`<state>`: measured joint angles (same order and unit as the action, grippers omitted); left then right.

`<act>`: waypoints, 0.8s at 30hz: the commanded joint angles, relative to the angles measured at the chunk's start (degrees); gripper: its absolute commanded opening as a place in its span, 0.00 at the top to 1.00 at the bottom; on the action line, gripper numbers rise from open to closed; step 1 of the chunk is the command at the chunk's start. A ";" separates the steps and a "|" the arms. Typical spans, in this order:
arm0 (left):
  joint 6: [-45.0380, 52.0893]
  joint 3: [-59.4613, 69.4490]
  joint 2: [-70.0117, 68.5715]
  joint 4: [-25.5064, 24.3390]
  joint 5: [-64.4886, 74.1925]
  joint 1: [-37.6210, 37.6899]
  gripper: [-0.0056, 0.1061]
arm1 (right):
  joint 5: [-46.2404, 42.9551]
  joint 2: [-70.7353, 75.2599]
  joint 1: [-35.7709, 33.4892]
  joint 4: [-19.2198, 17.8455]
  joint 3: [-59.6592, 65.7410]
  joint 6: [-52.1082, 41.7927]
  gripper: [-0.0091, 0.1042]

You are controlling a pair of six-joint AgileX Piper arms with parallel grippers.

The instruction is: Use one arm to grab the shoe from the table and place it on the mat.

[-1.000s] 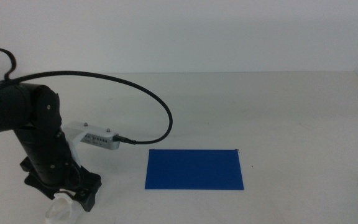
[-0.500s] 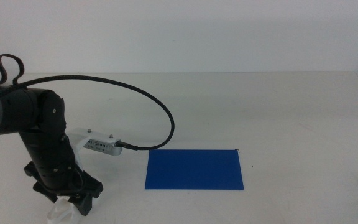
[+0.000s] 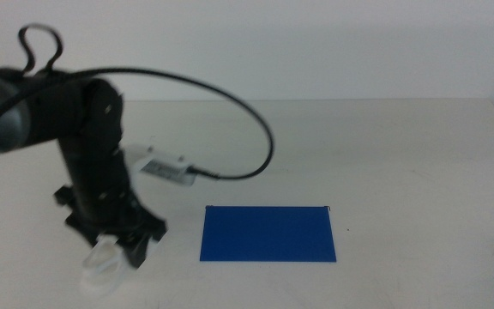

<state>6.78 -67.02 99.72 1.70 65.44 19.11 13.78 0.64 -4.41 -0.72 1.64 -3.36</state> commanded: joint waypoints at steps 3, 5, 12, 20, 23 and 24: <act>-3.45 -8.06 -0.91 -0.39 5.45 3.73 0.96 | -4.17 -0.21 -0.16 -0.62 0.29 -0.59 0.23; -3.59 -11.87 1.42 -0.32 8.48 5.40 0.96 | -4.17 -0.21 -0.16 -0.62 0.29 -0.59 0.23; -6.30 -24.65 9.62 0.76 9.69 12.68 0.96 | -4.17 -0.21 -0.16 -0.62 0.29 -0.59 0.23; -6.78 -35.83 18.29 3.12 9.69 18.94 0.96 | -4.17 -0.21 -0.16 -0.62 0.29 -0.59 0.23; -6.78 -37.85 20.29 3.88 9.69 20.20 0.96 | -4.17 -0.21 -0.16 -0.62 0.29 -0.59 0.23; -6.78 -38.34 20.61 4.03 9.69 20.44 0.96 | -4.17 -0.21 -0.16 -0.62 0.29 -0.59 0.23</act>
<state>0.70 -102.81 123.44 4.68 69.66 39.03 13.78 0.64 -4.41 -0.72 1.64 -3.36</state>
